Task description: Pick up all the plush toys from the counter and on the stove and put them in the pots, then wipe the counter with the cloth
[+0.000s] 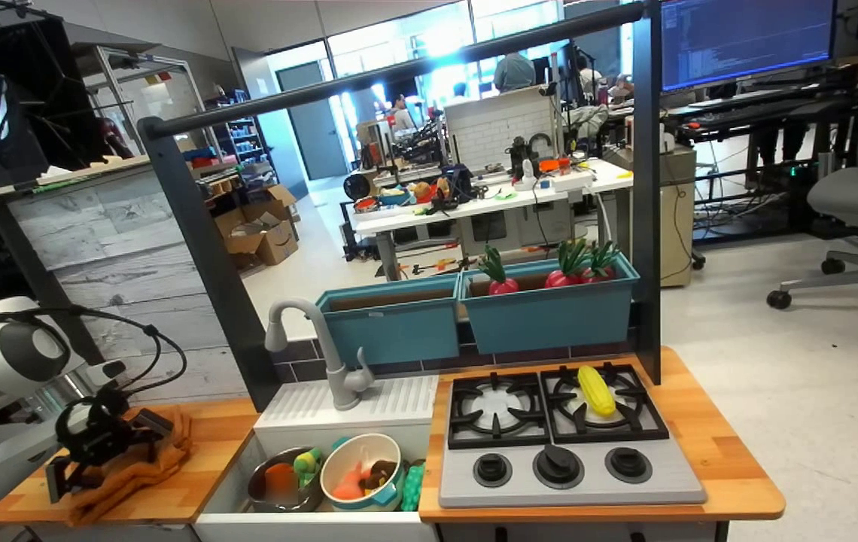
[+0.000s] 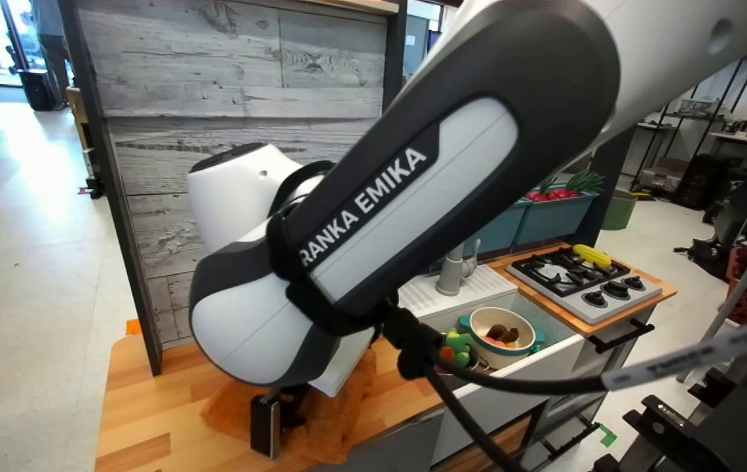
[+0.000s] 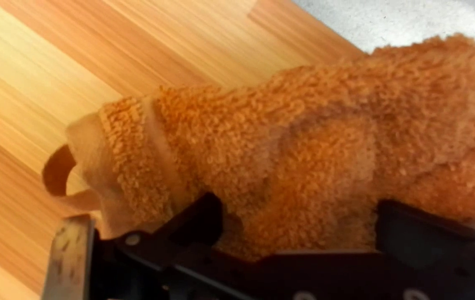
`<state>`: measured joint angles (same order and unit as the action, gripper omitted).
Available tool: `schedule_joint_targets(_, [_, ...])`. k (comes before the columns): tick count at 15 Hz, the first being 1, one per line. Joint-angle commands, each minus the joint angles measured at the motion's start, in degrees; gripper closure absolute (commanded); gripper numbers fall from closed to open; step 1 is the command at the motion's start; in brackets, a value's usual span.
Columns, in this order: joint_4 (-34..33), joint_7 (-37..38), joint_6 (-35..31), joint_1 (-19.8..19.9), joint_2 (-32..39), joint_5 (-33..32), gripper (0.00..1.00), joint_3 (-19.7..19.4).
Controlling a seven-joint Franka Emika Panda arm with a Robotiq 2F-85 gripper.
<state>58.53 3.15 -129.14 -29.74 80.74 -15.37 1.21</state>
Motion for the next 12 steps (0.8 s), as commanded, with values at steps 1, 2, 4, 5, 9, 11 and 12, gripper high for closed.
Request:
schedule_joint_targets(1, [7.79,4.03,-0.26,3.15,-2.65,1.16,0.00,-2.02])
schedule_joint_targets(2, [11.05,6.02,-1.00,3.95,-4.48,1.57,0.00,-2.63])
schedule_joint_targets(4, [16.96,8.98,-2.12,5.40,-7.95,2.35,0.00,-3.62])
schedule_joint_targets(5, [19.23,10.07,-2.43,5.88,-9.33,2.37,0.00,-3.99])
schedule_joint_targets(9, [20.79,8.01,-7.93,6.54,-10.96,1.08,0.00,-2.62])
schedule_joint_targets(11, [18.53,4.52,-10.00,8.34,-9.83,3.04,0.00,1.36])
schedule_joint_targets(12, [16.67,3.25,-10.76,8.53,-8.32,3.56,0.00,2.55])
